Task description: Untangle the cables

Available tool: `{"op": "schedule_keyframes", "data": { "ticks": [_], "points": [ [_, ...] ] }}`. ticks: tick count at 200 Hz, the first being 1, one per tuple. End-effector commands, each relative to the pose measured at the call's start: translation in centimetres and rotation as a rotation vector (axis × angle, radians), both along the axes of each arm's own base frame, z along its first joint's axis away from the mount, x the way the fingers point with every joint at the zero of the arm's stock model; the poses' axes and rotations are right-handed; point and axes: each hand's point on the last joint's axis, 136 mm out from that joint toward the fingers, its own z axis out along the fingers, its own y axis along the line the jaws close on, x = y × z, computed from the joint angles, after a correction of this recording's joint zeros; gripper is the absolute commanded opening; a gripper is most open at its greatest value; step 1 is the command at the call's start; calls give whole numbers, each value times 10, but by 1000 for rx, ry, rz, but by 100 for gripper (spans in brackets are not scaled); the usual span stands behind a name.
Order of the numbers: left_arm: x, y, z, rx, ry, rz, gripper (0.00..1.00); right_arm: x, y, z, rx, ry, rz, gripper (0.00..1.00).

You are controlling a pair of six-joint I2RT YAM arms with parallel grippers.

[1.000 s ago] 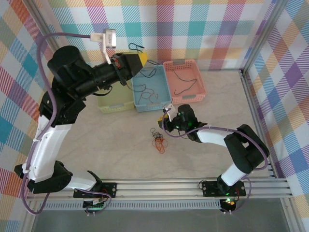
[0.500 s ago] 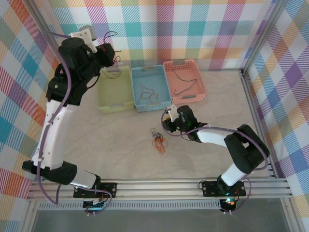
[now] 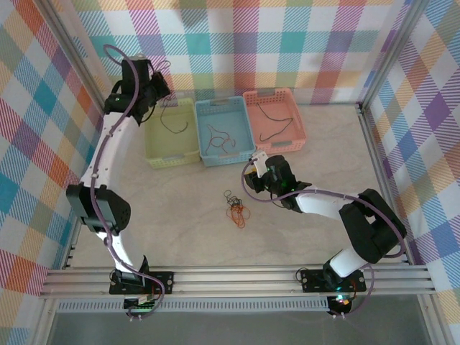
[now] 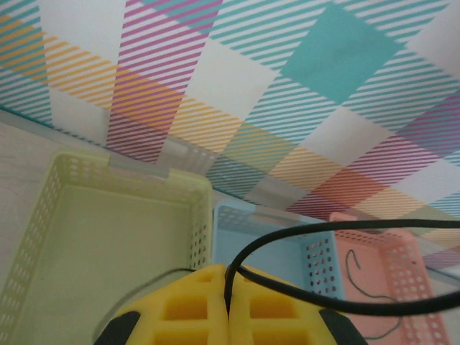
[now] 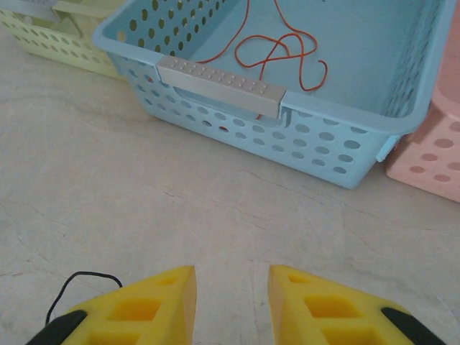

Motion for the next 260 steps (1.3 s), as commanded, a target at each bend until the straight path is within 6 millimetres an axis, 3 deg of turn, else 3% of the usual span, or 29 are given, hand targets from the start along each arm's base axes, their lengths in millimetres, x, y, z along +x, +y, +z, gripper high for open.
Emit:
{"op": "schedule_keyframes", "data": {
  "ticks": [1, 34, 83, 110, 122, 134, 157, 186, 204, 221, 245, 260],
  "points": [
    [23, 10, -17, 32, 4, 30, 0, 0, 2, 4, -10, -16, 9, 33],
    [42, 13, -58, 61, 86, 38, 0, 0, 4, 4, -5, -10, 17, 33],
    [56, 20, -157, 60, 300, 23, 0, -1, 3, 5, -8, -12, 19, 33],
    [52, 23, -189, 47, 378, 11, 32, -3, 6, 6, 4, -13, 33, 33],
    [49, 23, -187, 50, 382, 7, 45, -3, 7, 6, 8, -10, 35, 34],
    [46, 23, -180, 52, 375, 1, 52, -3, 8, 7, 11, -8, 41, 34],
    [38, 25, -159, 32, 354, 7, 56, -4, 10, 6, 17, 2, 49, 35],
    [16, 15, -111, -80, 238, 18, 56, -7, 14, 8, 33, 4, 74, 36],
    [-12, -11, -73, -150, 97, -26, 57, -10, 18, 10, 49, 5, 97, 37],
    [-44, -49, -55, -160, -9, -112, 58, -11, 18, 12, 58, -1, 103, 38],
    [-87, -102, -68, -196, -54, -269, 58, -13, 20, 14, 77, 2, 112, 43],
    [-108, -122, -97, -240, -7, -327, 57, -13, 20, 14, 79, 0, 111, 44]
  ]
}}
